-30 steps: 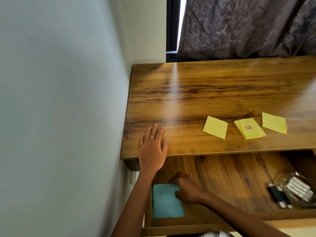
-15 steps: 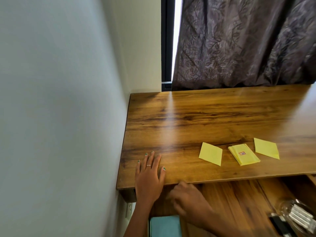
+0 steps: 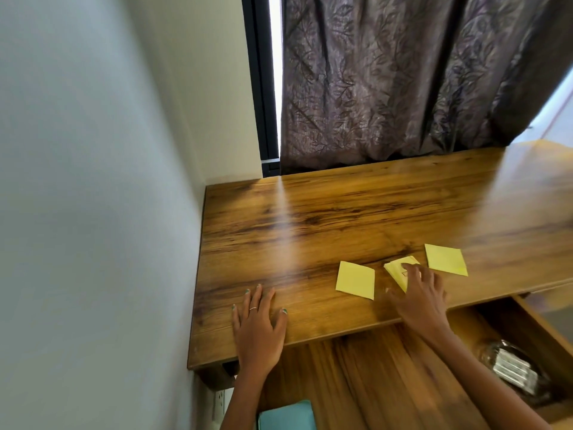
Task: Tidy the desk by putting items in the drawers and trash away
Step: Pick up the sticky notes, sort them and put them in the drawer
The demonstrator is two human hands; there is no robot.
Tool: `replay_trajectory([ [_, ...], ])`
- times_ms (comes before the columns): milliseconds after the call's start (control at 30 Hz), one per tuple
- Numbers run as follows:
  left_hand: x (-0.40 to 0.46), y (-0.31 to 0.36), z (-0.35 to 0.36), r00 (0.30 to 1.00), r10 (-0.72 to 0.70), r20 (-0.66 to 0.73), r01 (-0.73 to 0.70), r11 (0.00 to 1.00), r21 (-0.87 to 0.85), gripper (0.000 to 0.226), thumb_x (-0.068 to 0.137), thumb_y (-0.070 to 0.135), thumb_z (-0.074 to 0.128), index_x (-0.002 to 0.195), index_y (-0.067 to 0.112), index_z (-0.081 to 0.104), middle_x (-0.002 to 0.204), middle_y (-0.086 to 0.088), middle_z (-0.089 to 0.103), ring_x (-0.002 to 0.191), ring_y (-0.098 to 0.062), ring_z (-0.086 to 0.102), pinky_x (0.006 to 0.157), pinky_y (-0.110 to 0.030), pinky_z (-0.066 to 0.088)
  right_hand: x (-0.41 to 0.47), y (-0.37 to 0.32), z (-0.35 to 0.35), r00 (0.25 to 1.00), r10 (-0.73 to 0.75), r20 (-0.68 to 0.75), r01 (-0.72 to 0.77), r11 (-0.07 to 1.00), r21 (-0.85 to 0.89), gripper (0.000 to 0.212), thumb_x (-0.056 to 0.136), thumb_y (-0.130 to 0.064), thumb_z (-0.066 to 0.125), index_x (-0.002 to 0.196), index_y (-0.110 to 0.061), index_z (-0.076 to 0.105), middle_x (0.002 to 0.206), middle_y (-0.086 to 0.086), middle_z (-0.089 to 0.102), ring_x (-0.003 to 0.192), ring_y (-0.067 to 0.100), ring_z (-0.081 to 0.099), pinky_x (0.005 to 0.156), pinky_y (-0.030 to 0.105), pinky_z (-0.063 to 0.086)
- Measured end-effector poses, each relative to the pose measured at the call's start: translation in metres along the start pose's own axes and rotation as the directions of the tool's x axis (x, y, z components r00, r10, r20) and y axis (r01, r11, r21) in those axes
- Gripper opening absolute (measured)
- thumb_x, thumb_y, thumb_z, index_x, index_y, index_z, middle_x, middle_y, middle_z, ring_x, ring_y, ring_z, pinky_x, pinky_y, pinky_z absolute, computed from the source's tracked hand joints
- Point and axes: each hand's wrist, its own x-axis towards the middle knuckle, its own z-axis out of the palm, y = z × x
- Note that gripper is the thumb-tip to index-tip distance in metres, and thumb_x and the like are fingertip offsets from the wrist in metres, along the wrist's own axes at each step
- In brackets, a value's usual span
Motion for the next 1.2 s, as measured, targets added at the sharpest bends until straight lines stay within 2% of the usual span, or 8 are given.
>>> replay_trajectory([
  [467,-0.001,0.021,0.004,0.999,0.031,0.021,-0.024,0.957,-0.288,0.043,0.095,0.035,0.048,0.137,0.036,0.039,0.150,0.014,0.032,0.143,-0.007,0.015,0.117,-0.035,0.000,0.030,0.032,0.002,0.978,-0.194,0.073,0.203,0.823,-0.530,0.047,0.091,-0.018,0.056,0.134,-0.005,0.041,0.126,0.011,0.057,0.111,0.028,0.059,0.085,0.037,0.056],
  [567,-0.002,0.024,0.003,1.000,0.007,-0.002,-0.007,0.932,-0.362,0.035,0.094,0.030,0.051,0.127,0.042,0.046,0.137,0.019,0.042,0.137,-0.009,0.028,0.118,-0.043,0.013,0.036,0.034,-0.006,0.989,-0.148,0.026,0.143,0.883,-0.446,0.043,0.091,-0.016,0.056,0.132,-0.006,0.047,0.124,0.010,0.057,0.102,0.027,0.064,0.080,0.036,0.058],
  [633,-0.004,0.028,0.000,1.000,-0.017,-0.022,0.004,0.883,-0.469,0.031,0.094,0.026,0.052,0.117,0.047,0.048,0.124,0.022,0.050,0.124,-0.010,0.043,0.107,-0.042,0.036,0.030,0.030,-0.013,0.992,-0.103,-0.070,0.092,0.985,-0.143,0.039,0.092,-0.011,0.052,0.130,-0.001,0.048,0.108,0.015,0.063,0.086,0.029,0.065,0.071,0.041,0.058],
  [733,-0.007,0.040,-0.008,0.996,-0.089,0.013,0.071,0.696,-0.714,0.029,0.095,0.015,0.051,0.115,0.034,0.056,0.120,0.011,0.058,0.107,-0.005,0.055,0.077,-0.012,0.047,0.012,0.014,-0.022,0.944,-0.128,-0.305,0.190,0.964,0.184,0.033,0.094,-0.004,0.045,0.125,0.002,0.050,0.085,0.019,0.063,0.062,0.027,0.057,0.053,0.039,0.048],
  [867,-0.009,0.054,-0.019,0.977,-0.100,0.189,0.214,0.421,-0.881,0.025,0.097,0.020,0.047,0.118,0.018,0.059,0.118,0.000,0.063,0.105,-0.015,0.063,0.083,-0.018,0.048,-0.010,-0.021,-0.029,0.837,-0.322,-0.443,0.444,0.872,0.204,0.031,0.093,0.000,0.047,0.123,0.001,0.053,0.093,0.013,0.061,0.061,0.006,0.050,0.050,0.017,0.036],
  [967,-0.008,0.061,-0.025,0.914,-0.004,0.406,0.397,0.216,-0.892,0.047,0.090,0.043,0.042,0.120,0.011,0.059,0.118,-0.009,0.066,0.107,-0.020,0.065,0.096,-0.031,0.046,-0.031,-0.046,-0.022,0.796,-0.457,-0.397,0.569,0.788,0.234,0.037,0.090,0.001,0.052,0.126,-0.007,0.052,0.104,0.007,0.061,0.071,0.004,0.055,0.051,0.013,0.043],
  [1067,-0.008,0.065,-0.029,0.808,0.112,0.578,0.588,-0.129,-0.798,0.061,0.084,0.053,0.042,0.122,0.007,0.057,0.122,-0.020,0.062,0.114,-0.032,0.059,0.103,-0.044,0.041,-0.052,-0.061,0.002,0.626,-0.701,-0.342,0.764,0.639,0.090,0.039,0.087,-0.007,0.052,0.125,-0.016,0.049,0.114,0.008,0.065,0.096,0.017,0.066,0.074,0.023,0.057],
  [1200,-0.005,0.064,-0.026,0.798,0.013,0.603,0.578,-0.300,-0.759,0.036,0.091,0.025,0.053,0.119,0.003,0.056,0.107,-0.022,0.068,0.095,-0.028,0.067,0.078,-0.041,0.058,-0.057,-0.061,0.032,0.533,-0.832,-0.157,0.840,0.543,-0.025,0.056,0.066,0.002,0.077,0.116,-0.016,0.059,0.121,0.006,0.065,0.117,0.021,0.059,0.094,0.035,0.049],
])
